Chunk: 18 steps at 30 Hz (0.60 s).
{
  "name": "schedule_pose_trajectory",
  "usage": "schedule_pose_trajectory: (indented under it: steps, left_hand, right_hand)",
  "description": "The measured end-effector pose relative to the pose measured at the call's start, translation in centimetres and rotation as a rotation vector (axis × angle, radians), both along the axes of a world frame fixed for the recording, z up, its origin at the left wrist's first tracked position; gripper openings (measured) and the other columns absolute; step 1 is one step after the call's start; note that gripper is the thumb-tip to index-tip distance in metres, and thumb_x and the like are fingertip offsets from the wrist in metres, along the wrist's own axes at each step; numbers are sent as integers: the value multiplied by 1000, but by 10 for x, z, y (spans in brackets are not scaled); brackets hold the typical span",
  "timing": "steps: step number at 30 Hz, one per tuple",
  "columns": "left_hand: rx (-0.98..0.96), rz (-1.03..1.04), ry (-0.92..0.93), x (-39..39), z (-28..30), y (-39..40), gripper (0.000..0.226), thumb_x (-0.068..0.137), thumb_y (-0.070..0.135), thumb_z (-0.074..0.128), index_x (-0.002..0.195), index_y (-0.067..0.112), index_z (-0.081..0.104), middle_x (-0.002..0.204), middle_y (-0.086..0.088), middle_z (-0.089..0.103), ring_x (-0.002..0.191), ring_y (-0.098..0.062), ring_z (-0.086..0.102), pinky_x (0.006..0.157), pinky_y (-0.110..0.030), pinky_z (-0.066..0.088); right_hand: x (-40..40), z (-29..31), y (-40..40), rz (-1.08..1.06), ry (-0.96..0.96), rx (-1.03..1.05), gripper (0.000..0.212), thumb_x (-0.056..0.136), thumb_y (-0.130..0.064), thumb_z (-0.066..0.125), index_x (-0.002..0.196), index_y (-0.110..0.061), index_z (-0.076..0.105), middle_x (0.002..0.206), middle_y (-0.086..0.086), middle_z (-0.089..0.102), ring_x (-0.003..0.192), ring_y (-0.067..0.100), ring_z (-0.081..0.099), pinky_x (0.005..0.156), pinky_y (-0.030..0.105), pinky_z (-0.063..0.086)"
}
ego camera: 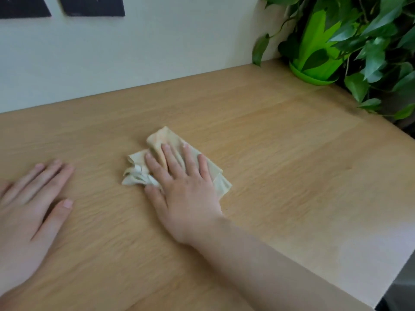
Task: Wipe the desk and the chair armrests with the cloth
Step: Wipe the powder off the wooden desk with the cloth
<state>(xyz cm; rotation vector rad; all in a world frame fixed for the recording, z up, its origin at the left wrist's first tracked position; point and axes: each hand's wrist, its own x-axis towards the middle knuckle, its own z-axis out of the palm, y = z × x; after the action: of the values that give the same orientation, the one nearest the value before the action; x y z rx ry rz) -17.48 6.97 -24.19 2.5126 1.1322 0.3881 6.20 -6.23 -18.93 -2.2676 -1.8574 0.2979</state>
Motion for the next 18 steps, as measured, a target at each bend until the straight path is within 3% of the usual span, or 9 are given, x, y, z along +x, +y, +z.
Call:
schedule_pose_trajectory:
  steps: [4,8,10,14,18]
  left_hand:
    - [19,39,85,7,25,-24,51,93,58,13,144,52,13,154,31,6,145,-15,14,114,-58,18]
    - [16,-23,183,37,44,-67,59,95,58,7,149,38,16,157,19,10,145,-4,4,116,-40,9]
    - [28,-9,203,49,47,-79,62,92,59,1,149,36,12,157,17,6,145,-3,-2,118,-40,7]
    - [48,34,201,51,47,-80,64,87,60,-8,148,40,-4,157,19,-8,142,0,-17,119,-40,-1]
    - [53,26,178,50,45,-80,63,90,60,-1,149,39,4,158,17,-1,143,-1,-11,120,-41,2]
  right_hand:
    - [10,4,-81,150,-20,-57,59,95,-54,14,150,-39,-1,158,-14,-11,143,16,-23,116,44,-14]
    - [55,7,-111,-74,-91,-91,58,90,-61,4,145,-50,-7,155,-23,-14,142,6,-21,117,35,-5]
    - [78,7,-96,-233,-72,-88,58,89,-62,0,145,-50,-7,156,-21,-14,141,6,-24,117,34,-8]
    - [91,0,-19,-475,-66,-82,57,95,-53,12,149,-40,2,160,-6,-4,146,22,-12,117,45,-4]
    - [51,-2,38,-419,-62,-88,57,97,-49,13,151,-34,0,160,-2,-7,145,26,-14,117,47,-7]
